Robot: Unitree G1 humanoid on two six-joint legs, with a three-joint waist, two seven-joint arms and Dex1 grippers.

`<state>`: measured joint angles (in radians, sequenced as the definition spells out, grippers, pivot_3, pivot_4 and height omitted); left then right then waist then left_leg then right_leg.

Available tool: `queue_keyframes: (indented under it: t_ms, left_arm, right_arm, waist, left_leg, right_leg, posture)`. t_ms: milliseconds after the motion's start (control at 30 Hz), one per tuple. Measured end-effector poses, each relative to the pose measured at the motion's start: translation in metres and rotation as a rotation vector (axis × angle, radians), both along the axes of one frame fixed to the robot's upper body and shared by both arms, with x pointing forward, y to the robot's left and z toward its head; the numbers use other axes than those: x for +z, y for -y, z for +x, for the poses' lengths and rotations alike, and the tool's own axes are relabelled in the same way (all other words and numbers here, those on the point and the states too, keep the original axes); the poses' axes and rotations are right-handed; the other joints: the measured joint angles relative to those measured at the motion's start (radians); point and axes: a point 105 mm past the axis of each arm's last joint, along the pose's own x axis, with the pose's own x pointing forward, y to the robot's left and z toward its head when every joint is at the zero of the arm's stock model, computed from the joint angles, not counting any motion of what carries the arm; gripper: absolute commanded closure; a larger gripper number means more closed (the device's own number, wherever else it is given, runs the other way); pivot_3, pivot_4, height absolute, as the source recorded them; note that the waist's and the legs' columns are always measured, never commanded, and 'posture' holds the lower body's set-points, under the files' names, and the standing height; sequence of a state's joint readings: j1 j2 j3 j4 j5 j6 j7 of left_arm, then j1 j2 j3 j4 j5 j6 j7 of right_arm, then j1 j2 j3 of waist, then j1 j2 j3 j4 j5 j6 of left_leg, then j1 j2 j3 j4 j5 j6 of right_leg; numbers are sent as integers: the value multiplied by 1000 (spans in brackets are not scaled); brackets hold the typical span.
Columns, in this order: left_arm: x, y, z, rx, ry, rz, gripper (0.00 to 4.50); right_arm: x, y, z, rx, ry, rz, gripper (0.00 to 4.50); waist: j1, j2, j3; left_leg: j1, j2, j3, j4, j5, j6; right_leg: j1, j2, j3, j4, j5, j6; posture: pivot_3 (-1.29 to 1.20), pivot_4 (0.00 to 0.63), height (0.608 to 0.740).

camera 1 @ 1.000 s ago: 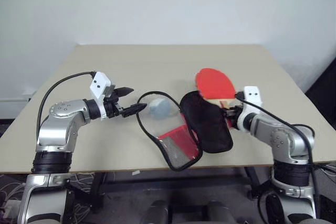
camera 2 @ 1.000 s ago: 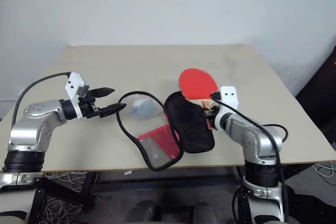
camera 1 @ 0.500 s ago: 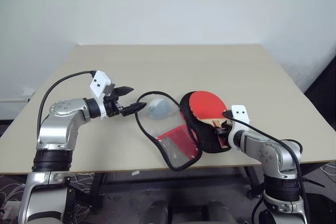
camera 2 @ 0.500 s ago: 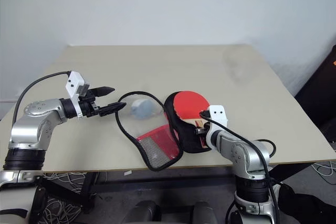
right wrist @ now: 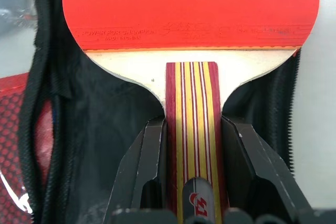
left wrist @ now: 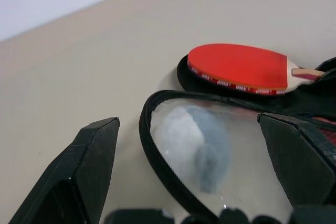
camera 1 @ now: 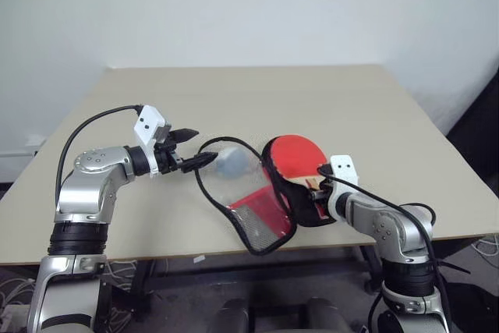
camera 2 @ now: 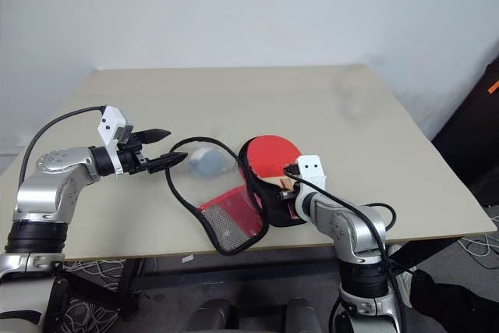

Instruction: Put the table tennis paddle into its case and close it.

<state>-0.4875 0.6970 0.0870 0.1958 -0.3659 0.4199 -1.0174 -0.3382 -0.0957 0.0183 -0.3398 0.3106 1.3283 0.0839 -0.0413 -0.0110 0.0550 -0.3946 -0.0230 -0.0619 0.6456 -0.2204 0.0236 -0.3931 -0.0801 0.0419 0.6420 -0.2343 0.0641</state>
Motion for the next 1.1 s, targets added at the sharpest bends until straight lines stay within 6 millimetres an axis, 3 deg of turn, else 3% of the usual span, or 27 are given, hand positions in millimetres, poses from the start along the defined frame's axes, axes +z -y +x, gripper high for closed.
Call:
queue_keyframes:
  t_ms: [167,600,900,933,1100]
  left_arm:
    - [0,0,0,1,0,0,0]
    - [0,0,0,2,1,0,0]
    - [0,0,0,4,1,0,0]
    - [0,0,0,3,0,-1,0]
    - [5,-7,-3,-6,2,21,0]
  right_arm:
    - [-1,-8,-2,34,-2,-11,3409]
    - [-5,-3,2,8,-7,-37,3409]
    - [3,-1,7,-9,11,3,193]
    - [6,0,8,0,18,14,8]
    - [36,14,5,119,126,47,8]
  waist:
    - [-5,0,0]
    - [-5,0,0]
    - [-5,0,0]
    - [-6,0,0]
    - [-5,0,0]
  left_leg:
    - [0,-1,0,0,0,0]
    - [0,0,0,0,0,0]
    - [0,0,0,0,0,0]
    - [0,0,0,0,0,0]
    - [-1,-1,0,0,0,0]
  right_leg:
    - [0,-1,0,0,0,0]
    - [0,-1,0,0,0,0]
    - [0,0,0,0,0,0]
    - [0,0,0,0,0,0]
    - [0,-1,0,-1,-2,4]
  posture:
    - [0,0,740]
    - [0,0,740]
    - [0,0,740]
    - [0,0,740]
    - [0,0,740]
